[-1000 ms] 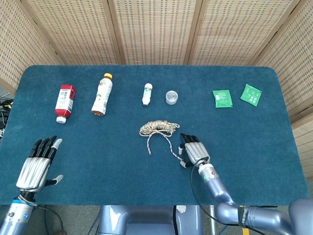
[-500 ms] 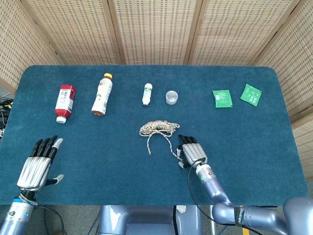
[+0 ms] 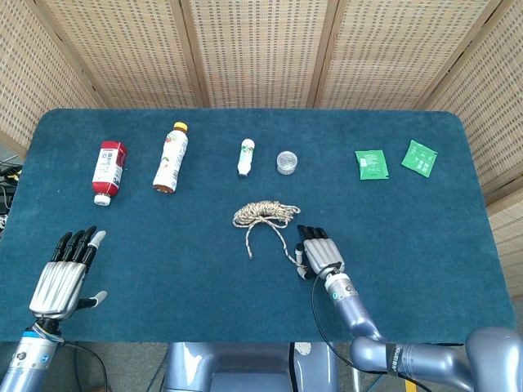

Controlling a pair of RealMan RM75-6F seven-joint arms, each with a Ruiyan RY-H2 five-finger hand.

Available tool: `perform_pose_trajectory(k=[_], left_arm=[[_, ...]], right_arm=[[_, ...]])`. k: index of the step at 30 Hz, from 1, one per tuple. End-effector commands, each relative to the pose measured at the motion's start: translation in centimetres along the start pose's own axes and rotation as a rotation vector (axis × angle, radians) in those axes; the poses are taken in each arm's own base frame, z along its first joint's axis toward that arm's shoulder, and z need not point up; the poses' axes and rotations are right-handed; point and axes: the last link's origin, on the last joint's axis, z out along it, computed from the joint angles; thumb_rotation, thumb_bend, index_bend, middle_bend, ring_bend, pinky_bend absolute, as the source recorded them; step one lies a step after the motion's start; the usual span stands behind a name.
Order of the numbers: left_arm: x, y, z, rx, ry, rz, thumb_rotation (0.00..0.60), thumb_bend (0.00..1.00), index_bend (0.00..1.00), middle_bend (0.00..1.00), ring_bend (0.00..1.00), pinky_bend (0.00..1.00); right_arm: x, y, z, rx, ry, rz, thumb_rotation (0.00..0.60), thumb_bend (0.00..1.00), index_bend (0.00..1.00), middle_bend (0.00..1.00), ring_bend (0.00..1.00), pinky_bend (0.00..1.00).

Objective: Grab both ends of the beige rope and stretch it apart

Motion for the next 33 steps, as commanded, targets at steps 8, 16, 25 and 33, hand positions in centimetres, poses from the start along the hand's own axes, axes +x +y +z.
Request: perform_pose_trajectory(k=[8, 16, 25, 33], left_arm=[[-0.1, 0.0, 0.2, -0.001, -0.004, 0.004, 0.6, 0.0, 0.0, 0.0, 0.0, 0.0], [-0.6, 1.7, 2.8, -0.098, 0.014, 0.112, 0.6, 0.0, 0.0, 0.0, 0.0, 0.0], [0.0, 7.3, 10.1, -0.348, 0.132, 0.221, 0.6, 0.0, 0.13, 0.0, 0.0, 0.0], [-1.2, 12.2, 14.6, -0.494, 0.102, 0.335, 0.6, 0.0, 0.33, 0.0, 0.0, 0.0]], right_arm=[[0.7, -0.1, 0.1, 0.019, 0.055, -0.068, 0.6, 0.48, 0.6, 0.06, 0.0, 0.0], [2.0, 0.2, 0.4, 0.045, 0.138, -0.187, 0.6, 0.5, 0.61, 0.06, 0.0, 0.0], [2.6, 0.6, 0.9, 0.041, 0.131, -0.192, 0.6, 0.5, 0.61, 0.06, 0.0, 0.0], [2.7, 0.6, 1.6, 0.037, 0.11, -0.181, 0.6, 0.5, 0.63, 0.07, 0.0, 0.0]])
